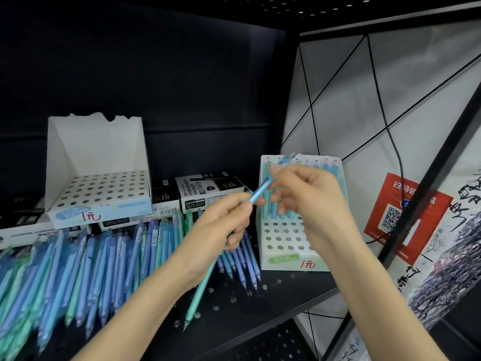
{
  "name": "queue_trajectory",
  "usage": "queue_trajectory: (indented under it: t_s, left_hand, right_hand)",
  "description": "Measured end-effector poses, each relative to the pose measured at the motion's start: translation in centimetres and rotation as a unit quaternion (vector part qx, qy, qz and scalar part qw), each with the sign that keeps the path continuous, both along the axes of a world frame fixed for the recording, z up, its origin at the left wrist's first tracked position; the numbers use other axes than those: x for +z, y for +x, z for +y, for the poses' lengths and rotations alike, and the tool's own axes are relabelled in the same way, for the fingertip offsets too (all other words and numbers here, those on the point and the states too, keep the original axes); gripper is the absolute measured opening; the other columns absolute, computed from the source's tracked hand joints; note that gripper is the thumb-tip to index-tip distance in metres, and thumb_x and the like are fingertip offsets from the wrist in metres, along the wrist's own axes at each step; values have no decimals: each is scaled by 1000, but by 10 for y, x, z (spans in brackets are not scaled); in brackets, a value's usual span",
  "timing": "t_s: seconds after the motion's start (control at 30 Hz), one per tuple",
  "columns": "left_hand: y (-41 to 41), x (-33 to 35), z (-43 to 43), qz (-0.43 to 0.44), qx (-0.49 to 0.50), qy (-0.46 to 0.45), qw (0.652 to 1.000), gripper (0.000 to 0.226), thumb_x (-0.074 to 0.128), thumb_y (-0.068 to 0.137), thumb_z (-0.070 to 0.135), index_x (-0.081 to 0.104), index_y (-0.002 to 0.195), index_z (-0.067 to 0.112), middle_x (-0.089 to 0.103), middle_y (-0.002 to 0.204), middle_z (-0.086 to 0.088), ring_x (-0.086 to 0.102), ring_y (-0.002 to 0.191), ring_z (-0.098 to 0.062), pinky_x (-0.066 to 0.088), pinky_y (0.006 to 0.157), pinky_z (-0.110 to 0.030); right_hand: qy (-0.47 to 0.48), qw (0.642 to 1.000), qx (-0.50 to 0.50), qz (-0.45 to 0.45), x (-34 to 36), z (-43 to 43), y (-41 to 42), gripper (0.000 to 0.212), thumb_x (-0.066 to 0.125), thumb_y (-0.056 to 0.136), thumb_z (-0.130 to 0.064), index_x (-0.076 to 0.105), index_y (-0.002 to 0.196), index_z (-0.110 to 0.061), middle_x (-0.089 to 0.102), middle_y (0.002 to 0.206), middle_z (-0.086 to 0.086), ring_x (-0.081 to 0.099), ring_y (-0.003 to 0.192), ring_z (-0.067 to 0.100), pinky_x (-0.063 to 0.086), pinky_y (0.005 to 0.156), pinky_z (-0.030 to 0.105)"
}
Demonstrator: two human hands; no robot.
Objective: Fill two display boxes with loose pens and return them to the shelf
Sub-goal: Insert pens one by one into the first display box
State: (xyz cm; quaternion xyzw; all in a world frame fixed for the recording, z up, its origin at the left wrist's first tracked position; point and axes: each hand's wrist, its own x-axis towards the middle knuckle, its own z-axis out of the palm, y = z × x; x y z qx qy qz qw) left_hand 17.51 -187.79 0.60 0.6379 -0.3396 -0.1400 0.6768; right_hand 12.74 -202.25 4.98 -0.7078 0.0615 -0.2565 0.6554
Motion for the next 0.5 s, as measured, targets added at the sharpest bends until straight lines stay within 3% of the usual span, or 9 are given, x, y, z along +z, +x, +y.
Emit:
queue_trajectory:
  t_s: [0.13,0.23,0.33,0.4,0.5]
  left_hand:
    - [4,2,2,59,62,-49,995,27,37,97,10,61,109,16,38,60,4,32,49,-8,25,48,-23]
    - [10,3,3,100,108,-93,985,31,32,96,2,59,109,13,38,60,1,32,49,-9,25,46,-23]
    - [14,2,0,107,143,-99,979,34,31,95,-1,56,113,13,39,62,0,33,50,-10,29,44,-21]
    - [15,0,-2,106,157,-92,978,34,32,95,-2,55,115,15,39,65,-1,34,51,-10,32,45,-20]
    - [15,-2,-3,102,165,-86,977,34,33,96,-2,54,116,16,40,70,-2,35,53,-10,33,46,-20]
  right_hand:
    - [82,991,-84,-62,12,-30,-9,15,51,91,-6,66,85,-7,62,65,7,57,53,12,50,51,18]
    - [-49,975,-205,-69,7,-55,-10,19,45,90,-2,62,95,-9,65,73,6,59,52,7,52,51,19]
    - [-201,942,-266,-38,-8,-66,-4,22,47,89,-8,59,107,-7,65,78,6,64,62,13,57,61,39]
    - [-239,933,-269,-23,-16,-67,1,26,48,90,-11,57,114,-7,63,78,4,65,68,24,56,65,48]
    - [-261,928,-265,-30,-23,-65,7,14,47,92,-9,53,102,-15,59,73,2,63,70,31,54,66,52]
